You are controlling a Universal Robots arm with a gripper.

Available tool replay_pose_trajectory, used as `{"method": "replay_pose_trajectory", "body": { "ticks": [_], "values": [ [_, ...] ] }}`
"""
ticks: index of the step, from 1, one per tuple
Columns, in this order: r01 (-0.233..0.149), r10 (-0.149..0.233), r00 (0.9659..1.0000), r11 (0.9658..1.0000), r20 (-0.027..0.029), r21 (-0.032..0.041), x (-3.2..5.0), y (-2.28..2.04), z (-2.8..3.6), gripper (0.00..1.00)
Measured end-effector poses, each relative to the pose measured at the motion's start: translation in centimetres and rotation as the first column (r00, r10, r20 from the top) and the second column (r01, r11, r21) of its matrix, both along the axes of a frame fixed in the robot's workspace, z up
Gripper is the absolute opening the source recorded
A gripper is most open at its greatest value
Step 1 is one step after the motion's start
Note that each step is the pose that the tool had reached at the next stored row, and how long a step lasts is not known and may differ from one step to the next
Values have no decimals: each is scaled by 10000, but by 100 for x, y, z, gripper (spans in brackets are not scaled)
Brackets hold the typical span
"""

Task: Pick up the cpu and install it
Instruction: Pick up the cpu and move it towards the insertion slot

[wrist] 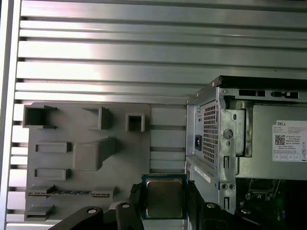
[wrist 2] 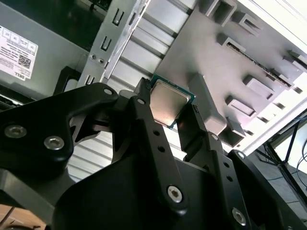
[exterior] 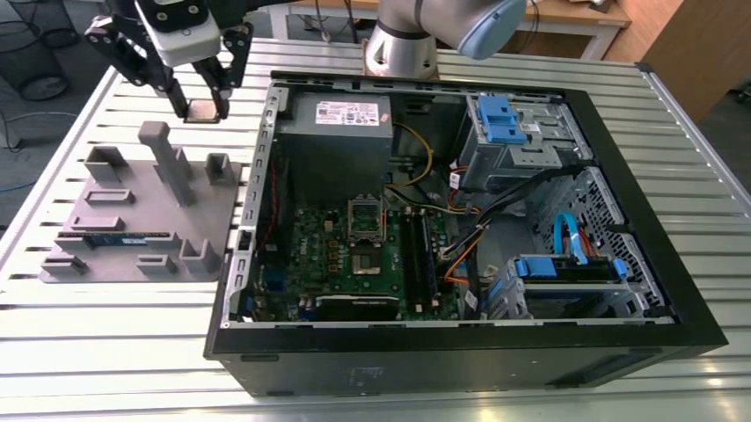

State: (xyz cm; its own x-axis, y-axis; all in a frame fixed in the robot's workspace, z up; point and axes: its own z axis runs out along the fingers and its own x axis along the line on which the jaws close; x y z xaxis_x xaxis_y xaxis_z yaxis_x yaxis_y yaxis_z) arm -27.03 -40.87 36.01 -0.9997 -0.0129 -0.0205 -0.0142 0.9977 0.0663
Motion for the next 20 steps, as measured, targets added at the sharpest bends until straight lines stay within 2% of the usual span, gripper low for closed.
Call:
{"method": "replay_pose_trajectory", "body": {
  "ticks": [9,20],
  "values": [
    [-1,1,10000,10000,-14,0,352,0,-3,47],
    [-1,1,10000,10000,-18,0,713,0,-5,47]
  ]
}}
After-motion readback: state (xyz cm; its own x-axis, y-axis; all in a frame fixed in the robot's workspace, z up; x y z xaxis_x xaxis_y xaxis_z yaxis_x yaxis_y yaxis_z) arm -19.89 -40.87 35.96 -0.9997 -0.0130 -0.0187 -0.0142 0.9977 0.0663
